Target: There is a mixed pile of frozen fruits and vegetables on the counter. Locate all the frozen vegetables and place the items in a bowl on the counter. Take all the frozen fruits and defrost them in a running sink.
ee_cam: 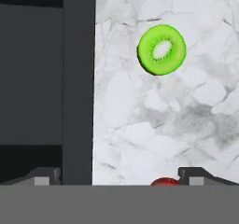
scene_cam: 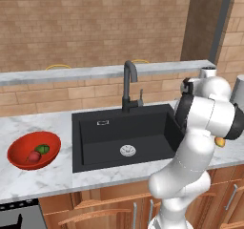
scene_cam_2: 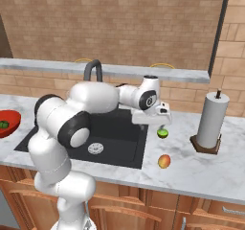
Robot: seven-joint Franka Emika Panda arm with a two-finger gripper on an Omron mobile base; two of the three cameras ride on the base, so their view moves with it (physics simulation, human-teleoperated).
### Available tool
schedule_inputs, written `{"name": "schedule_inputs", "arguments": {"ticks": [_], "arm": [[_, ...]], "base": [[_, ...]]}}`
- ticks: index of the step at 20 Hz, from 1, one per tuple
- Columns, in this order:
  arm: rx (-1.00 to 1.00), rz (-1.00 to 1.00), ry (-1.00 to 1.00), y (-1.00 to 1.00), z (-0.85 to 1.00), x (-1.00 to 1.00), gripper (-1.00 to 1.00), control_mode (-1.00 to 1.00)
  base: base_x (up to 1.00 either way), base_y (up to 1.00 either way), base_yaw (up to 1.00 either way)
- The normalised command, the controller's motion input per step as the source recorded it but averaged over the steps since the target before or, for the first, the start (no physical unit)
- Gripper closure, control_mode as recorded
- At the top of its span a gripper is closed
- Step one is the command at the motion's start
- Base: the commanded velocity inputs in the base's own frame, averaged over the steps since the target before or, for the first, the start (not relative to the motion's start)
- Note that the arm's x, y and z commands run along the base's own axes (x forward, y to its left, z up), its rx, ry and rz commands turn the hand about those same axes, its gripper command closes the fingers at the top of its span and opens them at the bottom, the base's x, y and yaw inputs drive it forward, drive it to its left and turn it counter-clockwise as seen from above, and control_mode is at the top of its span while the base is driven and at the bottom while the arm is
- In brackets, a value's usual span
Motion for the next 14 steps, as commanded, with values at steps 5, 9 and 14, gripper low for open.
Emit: {"name": "schedule_inputs", "arguments": {"ticks": [5, 9, 14], "arm": [[0.0, 0.0, -0.1, -0.22, -0.26, 0.38, -1.0, -1.0], [-0.01, 0.0, -0.11, -0.09, -0.35, 0.23, -1.0, -1.0], [-0.06, 0.01, -0.04, -0.19, -0.37, 0.35, -1.0, -1.0]], "base": [[0.0, 0.0, 0.0], [0.0, 0.0, 0.0], [0.0, 0.0, 0.0]]}}
